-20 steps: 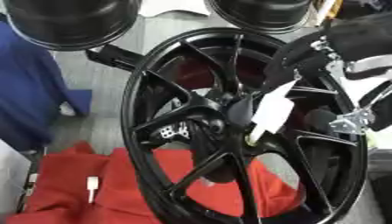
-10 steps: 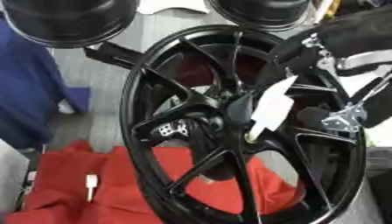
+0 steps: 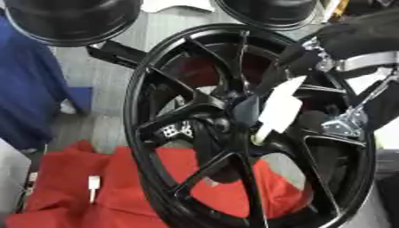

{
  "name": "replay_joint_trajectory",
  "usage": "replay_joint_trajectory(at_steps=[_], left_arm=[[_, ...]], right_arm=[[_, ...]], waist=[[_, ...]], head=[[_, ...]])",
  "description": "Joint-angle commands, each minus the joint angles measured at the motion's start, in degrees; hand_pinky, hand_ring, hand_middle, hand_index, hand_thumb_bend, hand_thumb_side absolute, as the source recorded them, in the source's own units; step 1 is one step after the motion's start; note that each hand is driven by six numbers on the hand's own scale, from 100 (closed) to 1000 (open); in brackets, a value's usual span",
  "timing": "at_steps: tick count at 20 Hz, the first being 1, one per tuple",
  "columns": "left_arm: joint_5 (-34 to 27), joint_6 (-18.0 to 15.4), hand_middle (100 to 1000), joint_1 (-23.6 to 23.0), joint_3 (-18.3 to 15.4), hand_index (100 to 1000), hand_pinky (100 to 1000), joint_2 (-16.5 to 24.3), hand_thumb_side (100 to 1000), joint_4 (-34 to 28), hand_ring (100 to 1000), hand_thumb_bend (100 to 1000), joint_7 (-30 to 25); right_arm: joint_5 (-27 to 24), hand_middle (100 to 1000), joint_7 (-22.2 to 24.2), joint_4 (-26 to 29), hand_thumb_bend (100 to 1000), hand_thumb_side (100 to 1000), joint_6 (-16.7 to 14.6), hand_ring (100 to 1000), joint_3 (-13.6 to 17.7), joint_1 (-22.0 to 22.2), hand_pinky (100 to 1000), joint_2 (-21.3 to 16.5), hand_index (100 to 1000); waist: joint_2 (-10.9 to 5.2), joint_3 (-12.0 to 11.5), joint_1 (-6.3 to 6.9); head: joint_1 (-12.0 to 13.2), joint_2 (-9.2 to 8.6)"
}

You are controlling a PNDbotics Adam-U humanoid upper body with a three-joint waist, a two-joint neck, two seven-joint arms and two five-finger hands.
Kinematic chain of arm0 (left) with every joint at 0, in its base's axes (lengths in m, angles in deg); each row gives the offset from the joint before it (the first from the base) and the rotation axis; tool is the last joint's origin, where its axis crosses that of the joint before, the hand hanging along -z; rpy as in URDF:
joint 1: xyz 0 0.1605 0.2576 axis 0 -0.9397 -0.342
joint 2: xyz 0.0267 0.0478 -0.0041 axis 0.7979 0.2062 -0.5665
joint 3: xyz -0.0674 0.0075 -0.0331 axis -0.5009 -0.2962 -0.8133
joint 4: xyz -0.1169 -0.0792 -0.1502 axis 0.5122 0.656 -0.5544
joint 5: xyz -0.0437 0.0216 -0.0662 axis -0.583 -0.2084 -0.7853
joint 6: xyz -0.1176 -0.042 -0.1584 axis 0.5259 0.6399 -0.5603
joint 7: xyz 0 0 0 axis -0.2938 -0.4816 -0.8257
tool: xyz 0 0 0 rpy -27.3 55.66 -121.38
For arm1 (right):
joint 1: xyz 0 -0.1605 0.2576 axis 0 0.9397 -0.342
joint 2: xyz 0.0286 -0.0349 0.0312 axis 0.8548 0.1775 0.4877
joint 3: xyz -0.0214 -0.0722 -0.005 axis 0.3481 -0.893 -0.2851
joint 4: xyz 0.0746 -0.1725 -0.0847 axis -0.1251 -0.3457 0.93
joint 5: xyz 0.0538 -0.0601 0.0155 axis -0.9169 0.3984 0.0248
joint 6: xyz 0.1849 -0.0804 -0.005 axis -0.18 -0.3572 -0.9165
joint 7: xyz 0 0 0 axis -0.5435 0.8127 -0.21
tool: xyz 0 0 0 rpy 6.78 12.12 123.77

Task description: Pull the pin out of the wheel hub.

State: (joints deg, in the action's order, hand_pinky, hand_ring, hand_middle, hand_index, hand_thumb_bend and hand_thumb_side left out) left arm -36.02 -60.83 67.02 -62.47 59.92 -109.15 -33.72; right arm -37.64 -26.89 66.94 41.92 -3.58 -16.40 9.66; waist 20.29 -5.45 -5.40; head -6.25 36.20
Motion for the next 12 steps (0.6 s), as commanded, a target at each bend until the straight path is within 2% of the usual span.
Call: replay_joint_trajectory(at_steps=[1, 6, 12], left_arm=[[0.0, 0.1, 744, 0.9, -0.4, 790, 639, 1.0, 417, -0.4, 786, 573, 0.2], [-0.1, 0.1, 742, 0.9, -0.3, 790, 639, 0.8, 417, -0.4, 786, 571, 0.2], [-0.3, 0.2, 741, 0.9, -0.4, 790, 639, 0.6, 416, -0.4, 786, 569, 0.3]], right_arm=[[0.3, 815, 0.0, 0.7, 100, 202, 0.7, 805, 0.5, -0.5, 898, -1.0, 919], [1.1, 815, -0.3, 0.7, 100, 208, 1.4, 816, 0.2, -0.2, 905, -1.1, 916], [1.7, 832, 0.3, 0.7, 100, 152, 1.2, 837, 0.3, 0.3, 916, -1.2, 921]], waist=[[-0.79, -0.1, 0.31], [-0.52, -0.3, 0.28], [-0.33, -0.5, 0.28]], head=[[-0.2, 0.13], [-0.2, 0.1], [-0.2, 0.1]])
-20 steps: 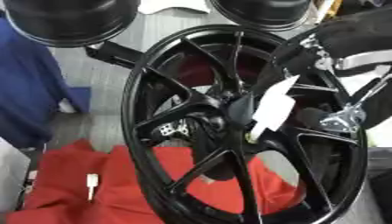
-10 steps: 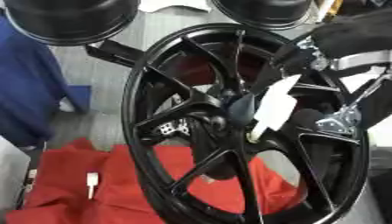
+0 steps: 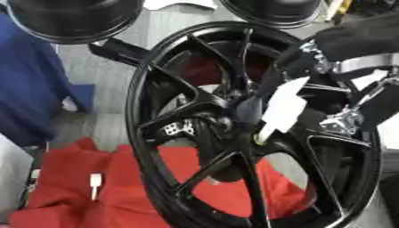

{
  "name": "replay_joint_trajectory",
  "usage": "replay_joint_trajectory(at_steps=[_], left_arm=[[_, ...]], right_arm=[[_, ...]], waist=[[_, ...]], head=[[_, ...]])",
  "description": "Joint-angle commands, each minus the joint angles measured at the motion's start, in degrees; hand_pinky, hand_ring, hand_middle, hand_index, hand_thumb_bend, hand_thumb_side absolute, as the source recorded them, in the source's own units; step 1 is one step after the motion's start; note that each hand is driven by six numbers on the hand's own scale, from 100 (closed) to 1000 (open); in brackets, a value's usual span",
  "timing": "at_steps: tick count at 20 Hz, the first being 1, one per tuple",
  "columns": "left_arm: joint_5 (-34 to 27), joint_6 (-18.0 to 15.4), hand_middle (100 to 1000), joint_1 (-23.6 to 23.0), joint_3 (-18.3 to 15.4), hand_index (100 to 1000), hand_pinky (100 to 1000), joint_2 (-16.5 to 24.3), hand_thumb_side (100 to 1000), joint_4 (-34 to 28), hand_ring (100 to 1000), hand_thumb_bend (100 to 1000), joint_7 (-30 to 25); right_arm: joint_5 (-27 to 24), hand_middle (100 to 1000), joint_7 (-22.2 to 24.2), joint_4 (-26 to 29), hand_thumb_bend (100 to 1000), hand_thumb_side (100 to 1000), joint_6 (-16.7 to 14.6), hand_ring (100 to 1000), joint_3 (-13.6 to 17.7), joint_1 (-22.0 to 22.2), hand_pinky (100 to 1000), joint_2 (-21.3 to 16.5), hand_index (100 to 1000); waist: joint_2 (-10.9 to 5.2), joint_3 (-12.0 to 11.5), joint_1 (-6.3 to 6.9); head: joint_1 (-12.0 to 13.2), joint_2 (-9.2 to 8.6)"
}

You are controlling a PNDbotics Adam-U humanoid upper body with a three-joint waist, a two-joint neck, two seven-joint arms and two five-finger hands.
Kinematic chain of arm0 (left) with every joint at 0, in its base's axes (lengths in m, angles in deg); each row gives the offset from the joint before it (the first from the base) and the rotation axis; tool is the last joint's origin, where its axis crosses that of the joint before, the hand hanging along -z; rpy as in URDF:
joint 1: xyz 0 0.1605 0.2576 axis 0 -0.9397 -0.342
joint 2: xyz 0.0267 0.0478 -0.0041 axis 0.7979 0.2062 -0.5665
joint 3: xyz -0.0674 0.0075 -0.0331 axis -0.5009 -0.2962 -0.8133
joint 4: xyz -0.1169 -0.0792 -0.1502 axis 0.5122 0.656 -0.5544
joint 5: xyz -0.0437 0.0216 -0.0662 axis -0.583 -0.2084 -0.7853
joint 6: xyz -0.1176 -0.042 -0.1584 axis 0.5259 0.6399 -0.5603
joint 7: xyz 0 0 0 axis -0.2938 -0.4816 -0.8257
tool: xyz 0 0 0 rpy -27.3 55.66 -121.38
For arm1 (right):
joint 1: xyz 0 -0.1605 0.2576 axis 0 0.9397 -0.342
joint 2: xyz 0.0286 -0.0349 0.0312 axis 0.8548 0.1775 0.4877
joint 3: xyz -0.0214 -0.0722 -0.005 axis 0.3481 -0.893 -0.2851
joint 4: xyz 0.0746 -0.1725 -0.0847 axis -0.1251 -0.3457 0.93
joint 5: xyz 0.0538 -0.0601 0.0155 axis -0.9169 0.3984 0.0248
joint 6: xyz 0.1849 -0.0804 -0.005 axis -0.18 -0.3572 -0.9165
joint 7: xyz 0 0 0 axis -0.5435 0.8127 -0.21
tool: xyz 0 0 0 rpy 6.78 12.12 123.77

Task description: Pull the pin out of the wheel hub.

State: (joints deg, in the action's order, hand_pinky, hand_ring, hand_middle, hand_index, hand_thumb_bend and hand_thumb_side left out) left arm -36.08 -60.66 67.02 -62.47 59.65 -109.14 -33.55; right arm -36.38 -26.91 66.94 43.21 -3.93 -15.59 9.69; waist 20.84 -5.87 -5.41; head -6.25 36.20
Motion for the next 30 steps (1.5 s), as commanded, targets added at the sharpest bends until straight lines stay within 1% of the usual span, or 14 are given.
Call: replay_joint_trajectory(at_steps=[1, 4, 5, 8, 11, 16, 26, 30], left_arm=[[-0.3, 0.0, 740, 0.9, -0.4, 790, 639, 0.8, 416, -0.4, 786, 569, 0.2], [-0.4, 0.0, 740, 0.9, -0.4, 790, 639, 0.7, 415, -0.3, 786, 569, 0.2], [-0.4, 0.0, 740, 0.9, -0.4, 790, 639, 0.7, 413, -0.3, 786, 570, 0.2], [-0.5, 0.0, 740, 0.9, -0.4, 790, 639, 0.6, 411, -0.2, 786, 572, 0.2], [-0.6, 0.1, 739, 0.9, -0.4, 790, 639, 0.5, 410, -0.2, 786, 572, 0.2], [-0.9, 0.1, 739, 0.9, -0.3, 791, 639, 0.3, 409, -0.1, 786, 573, 0.2], [-1.0, 0.1, 739, 1.0, -0.3, 790, 641, 0.0, 409, -0.1, 787, 574, 0.2], [-1.0, 0.1, 738, 1.0, -0.3, 790, 641, -0.1, 409, -0.2, 787, 573, 0.3]], right_arm=[[0.4, 833, 0.5, 0.7, 100, 125, -0.2, 842, 0.7, -0.4, 918, -1.3, 920], [0.2, 827, 0.9, 0.7, 100, 147, -0.2, 842, 0.8, -0.3, 916, -1.3, 917], [0.1, 825, 1.0, 0.7, 100, 125, -0.2, 843, 0.8, -0.3, 917, -1.3, 913], [0.5, 843, 1.6, 0.7, 100, 100, -0.2, 859, 0.8, -0.4, 927, -1.2, 923], [1.1, 866, 2.3, 0.7, 100, 100, -0.2, 883, 0.8, 0.0, 943, -1.4, 938], [3.1, 892, 2.5, 0.7, 134, 100, -0.1, 902, 0.5, 0.2, 959, -1.5, 956], [5.9, 903, 2.5, 0.7, 173, 100, 0.0, 912, -0.1, 0.8, 966, -1.5, 958], [6.9, 901, 2.5, 0.7, 174, 100, 0.2, 912, -0.1, 1.1, 966, -1.6, 955]], waist=[[-0.86, -0.1, 0.3], [-0.79, 0.0, 0.33], [-0.77, 0.0, 0.35], [-0.71, 0.0, 0.35], [-0.62, -0.1, 0.36], [-0.51, -0.1, 0.33], [-0.08, -0.4, 0.42], [0.15, -0.5, 0.53]], head=[[-0.2, 0.1], [-0.1, 0.06], [-0.1, 0.09], [-0.2, 0.04], [-0.1, -0.15], [-0.2, -0.2], [-0.2, -0.43], [-0.3, -0.56]])
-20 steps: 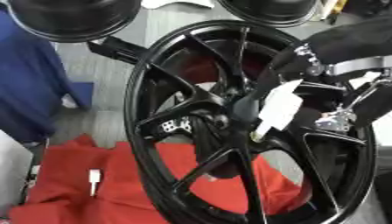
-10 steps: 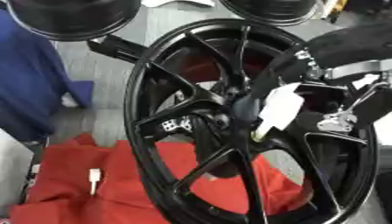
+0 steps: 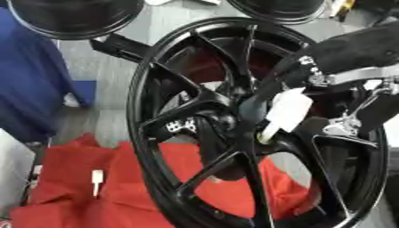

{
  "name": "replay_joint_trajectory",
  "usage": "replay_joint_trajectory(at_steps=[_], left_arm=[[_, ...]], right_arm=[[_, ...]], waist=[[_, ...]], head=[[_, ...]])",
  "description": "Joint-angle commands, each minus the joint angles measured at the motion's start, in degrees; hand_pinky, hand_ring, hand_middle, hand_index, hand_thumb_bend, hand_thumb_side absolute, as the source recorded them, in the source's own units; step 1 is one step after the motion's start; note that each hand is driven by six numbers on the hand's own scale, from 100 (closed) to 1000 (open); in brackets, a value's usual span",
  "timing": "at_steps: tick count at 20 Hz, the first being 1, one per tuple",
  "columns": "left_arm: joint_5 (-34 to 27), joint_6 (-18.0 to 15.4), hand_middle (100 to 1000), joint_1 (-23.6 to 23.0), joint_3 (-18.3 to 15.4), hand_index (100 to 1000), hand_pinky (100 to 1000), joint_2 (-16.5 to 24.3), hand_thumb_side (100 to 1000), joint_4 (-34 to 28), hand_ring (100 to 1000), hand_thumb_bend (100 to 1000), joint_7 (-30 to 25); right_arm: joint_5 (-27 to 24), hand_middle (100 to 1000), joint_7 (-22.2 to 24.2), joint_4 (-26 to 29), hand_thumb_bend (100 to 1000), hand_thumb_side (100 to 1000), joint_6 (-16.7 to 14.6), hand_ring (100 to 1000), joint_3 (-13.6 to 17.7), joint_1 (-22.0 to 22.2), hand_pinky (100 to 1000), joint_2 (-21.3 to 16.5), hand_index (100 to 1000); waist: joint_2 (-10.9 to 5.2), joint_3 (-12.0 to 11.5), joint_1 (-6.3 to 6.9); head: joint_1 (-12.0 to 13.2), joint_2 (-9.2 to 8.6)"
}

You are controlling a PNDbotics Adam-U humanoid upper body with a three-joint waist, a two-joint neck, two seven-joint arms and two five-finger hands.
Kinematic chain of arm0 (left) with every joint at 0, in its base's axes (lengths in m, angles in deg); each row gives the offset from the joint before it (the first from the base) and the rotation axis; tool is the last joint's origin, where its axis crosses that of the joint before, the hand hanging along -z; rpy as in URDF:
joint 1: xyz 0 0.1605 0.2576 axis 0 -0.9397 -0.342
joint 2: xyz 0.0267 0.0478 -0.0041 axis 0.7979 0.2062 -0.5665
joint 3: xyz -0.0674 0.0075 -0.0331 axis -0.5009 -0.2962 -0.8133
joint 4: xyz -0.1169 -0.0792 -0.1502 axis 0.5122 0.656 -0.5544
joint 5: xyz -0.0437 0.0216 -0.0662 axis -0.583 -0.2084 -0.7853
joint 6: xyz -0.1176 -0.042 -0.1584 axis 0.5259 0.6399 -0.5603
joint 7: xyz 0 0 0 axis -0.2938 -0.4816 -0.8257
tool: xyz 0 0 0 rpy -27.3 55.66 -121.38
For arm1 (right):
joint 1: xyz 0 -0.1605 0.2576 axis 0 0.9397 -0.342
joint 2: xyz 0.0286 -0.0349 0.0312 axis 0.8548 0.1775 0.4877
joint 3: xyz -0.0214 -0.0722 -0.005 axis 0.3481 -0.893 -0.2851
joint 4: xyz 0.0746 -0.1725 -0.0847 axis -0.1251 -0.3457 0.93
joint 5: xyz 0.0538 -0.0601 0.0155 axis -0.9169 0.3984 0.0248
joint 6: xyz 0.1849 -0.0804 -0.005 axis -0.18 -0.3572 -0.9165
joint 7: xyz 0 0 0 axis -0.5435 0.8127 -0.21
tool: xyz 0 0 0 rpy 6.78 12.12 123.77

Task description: Pull the pin out of the wheel hub.

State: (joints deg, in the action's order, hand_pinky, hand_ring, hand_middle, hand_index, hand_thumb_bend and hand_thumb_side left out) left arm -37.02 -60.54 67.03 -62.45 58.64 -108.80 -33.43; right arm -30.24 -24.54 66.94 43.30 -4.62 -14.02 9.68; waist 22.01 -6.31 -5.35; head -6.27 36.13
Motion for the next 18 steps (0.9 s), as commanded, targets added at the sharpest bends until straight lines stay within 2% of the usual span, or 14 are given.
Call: replay_joint_trajectory(at_steps=[1, 18], left_arm=[[-0.1, 0.0, 738, 0.9, -0.4, 790, 641, 0.9, 409, -0.5, 787, 572, 0.2], [0.0, 0.2, 739, 0.9, -0.2, 790, 642, 0.5, 414, -0.4, 788, 571, 0.4]], right_arm=[[0.8, 900, 0.1, 0.7, 171, 100, 0.1, 913, 0.7, -0.4, 967, -1.6, 953], [2.2, 884, 0.1, 0.7, 117, 100, 1.6, 915, 1.2, 0.3, 970, -1.9, 928]], waist=[[-0.96, -0.1, 0.49], [-0.79, -0.1, 0.68]], head=[[-0.3, -0.53], [-0.3, -1.1]])
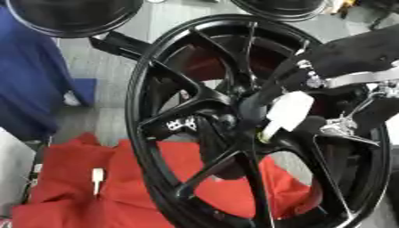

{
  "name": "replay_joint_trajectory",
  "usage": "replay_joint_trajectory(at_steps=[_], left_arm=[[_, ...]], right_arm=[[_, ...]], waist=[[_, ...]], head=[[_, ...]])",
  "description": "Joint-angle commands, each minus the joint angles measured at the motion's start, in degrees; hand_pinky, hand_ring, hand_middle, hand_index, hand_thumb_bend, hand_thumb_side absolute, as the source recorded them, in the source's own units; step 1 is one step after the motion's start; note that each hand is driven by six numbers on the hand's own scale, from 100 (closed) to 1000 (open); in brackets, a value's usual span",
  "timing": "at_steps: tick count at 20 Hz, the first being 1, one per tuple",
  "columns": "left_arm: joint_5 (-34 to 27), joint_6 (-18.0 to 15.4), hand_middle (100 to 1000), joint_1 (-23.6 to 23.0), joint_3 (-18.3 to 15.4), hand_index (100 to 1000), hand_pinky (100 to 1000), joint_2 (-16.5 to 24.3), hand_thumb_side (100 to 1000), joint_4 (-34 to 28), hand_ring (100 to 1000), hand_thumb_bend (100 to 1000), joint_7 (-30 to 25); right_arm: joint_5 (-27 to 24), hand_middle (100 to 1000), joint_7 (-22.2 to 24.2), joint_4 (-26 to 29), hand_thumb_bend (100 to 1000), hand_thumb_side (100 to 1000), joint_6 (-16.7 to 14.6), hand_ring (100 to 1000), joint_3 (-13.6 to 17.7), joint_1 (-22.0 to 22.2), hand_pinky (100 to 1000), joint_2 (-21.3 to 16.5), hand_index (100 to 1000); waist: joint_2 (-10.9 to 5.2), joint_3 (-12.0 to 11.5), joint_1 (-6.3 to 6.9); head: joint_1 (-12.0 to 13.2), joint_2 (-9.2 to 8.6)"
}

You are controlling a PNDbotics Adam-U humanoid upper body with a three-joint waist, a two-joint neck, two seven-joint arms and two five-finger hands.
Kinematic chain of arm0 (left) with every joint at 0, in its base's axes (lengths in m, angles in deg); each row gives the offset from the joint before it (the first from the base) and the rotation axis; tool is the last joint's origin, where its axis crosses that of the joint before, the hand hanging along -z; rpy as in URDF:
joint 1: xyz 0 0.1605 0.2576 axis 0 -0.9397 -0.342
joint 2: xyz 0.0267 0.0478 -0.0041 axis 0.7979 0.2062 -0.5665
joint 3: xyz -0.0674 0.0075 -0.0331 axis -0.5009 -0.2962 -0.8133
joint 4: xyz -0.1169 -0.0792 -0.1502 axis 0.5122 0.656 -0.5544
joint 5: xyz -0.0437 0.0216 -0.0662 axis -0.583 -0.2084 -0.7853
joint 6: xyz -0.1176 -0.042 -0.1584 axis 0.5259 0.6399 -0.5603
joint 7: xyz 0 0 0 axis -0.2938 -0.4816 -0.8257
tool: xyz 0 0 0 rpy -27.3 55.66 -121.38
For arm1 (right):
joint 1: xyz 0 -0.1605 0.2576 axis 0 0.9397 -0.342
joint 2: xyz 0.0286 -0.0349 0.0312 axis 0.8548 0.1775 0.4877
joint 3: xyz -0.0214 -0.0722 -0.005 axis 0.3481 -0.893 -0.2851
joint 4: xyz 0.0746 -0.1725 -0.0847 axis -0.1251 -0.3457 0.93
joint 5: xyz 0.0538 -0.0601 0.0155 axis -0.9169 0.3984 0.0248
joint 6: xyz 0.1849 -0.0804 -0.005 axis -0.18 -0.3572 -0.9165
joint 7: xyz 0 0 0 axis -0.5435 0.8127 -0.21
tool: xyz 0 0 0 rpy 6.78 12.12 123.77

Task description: Pull the pin out of the wheel hub.

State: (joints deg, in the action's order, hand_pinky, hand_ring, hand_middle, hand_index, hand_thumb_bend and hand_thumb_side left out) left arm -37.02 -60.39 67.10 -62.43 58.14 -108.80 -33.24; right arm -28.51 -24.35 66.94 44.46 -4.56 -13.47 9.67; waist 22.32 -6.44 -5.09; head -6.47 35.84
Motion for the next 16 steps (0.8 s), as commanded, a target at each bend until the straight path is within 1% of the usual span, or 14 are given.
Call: replay_joint_trajectory(at_steps=[1, 5, 9, 16], left_arm=[[0.0, 0.0, 739, 0.8, -0.2, 790, 642, 1.0, 415, -0.4, 788, 571, 0.1], [0.0, 0.1, 739, 0.9, -0.1, 790, 642, 0.9, 417, -0.4, 788, 571, 0.1], [0.0, 0.2, 739, 0.8, 0.0, 789, 642, 0.7, 417, -0.3, 789, 571, 0.0], [0.1, 0.2, 739, 0.8, 0.0, 789, 643, 0.6, 417, -0.3, 790, 571, 0.0]], right_arm=[[0.5, 882, -0.1, 0.7, 113, 100, 0.5, 915, 1.2, -0.3, 970, -1.9, 927], [0.5, 858, -0.1, 0.7, 100, 100, 0.8, 909, 1.2, -0.3, 965, -1.8, 913], [-0.5, 787, -0.1, 0.7, 100, 100, 1.2, 894, 1.3, -0.7, 955, -1.4, 866], [-1.6, 658, -0.2, 0.7, 100, 100, 1.7, 866, 1.6, -0.9, 937, -1.3, 756]], waist=[[-1.11, 0.0, 0.44], [-1.11, 0.1, 0.49], [-1.1, 0.1, 0.52], [-1.12, 0.4, 0.54]], head=[[-0.1, -0.82], [-0.2, -0.96], [-0.3, -0.78], [-0.2, -0.68]])
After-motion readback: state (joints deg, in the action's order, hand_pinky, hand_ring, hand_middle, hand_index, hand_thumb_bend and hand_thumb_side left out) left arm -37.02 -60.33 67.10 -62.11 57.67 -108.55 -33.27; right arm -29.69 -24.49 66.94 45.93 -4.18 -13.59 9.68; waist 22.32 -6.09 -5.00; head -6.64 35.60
